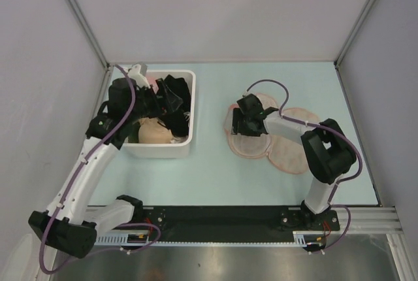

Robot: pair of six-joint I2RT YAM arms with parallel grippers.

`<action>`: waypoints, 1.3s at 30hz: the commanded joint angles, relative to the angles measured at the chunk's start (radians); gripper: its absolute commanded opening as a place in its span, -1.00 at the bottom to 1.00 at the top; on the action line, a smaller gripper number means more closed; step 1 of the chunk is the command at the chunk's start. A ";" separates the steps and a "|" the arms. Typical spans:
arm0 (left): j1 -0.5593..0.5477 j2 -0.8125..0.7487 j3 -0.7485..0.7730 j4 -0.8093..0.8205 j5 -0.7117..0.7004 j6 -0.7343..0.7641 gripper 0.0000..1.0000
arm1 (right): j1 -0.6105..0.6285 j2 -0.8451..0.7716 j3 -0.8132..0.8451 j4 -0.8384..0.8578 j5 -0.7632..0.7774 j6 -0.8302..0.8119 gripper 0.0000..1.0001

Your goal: Place the bra in the laundry bag and zip it closed

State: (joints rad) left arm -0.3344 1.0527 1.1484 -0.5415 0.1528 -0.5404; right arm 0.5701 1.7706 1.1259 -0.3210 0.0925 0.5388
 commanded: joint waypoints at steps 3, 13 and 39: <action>0.184 0.188 0.122 -0.120 0.090 0.117 0.67 | -0.052 -0.066 -0.103 -0.061 0.078 -0.037 0.43; 0.202 0.355 0.070 -0.084 0.051 0.125 0.78 | -0.286 -0.240 -0.357 -0.010 -0.013 -0.083 0.50; 0.130 -0.049 0.350 0.084 0.491 -0.019 -1.00 | -0.084 -0.799 -0.106 -0.156 -0.301 -0.129 0.99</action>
State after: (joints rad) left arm -0.1844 1.0252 1.4387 -0.5560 0.4870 -0.4492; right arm 0.4511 1.0481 0.9680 -0.5423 -0.0502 0.4507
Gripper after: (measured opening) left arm 0.020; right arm 0.995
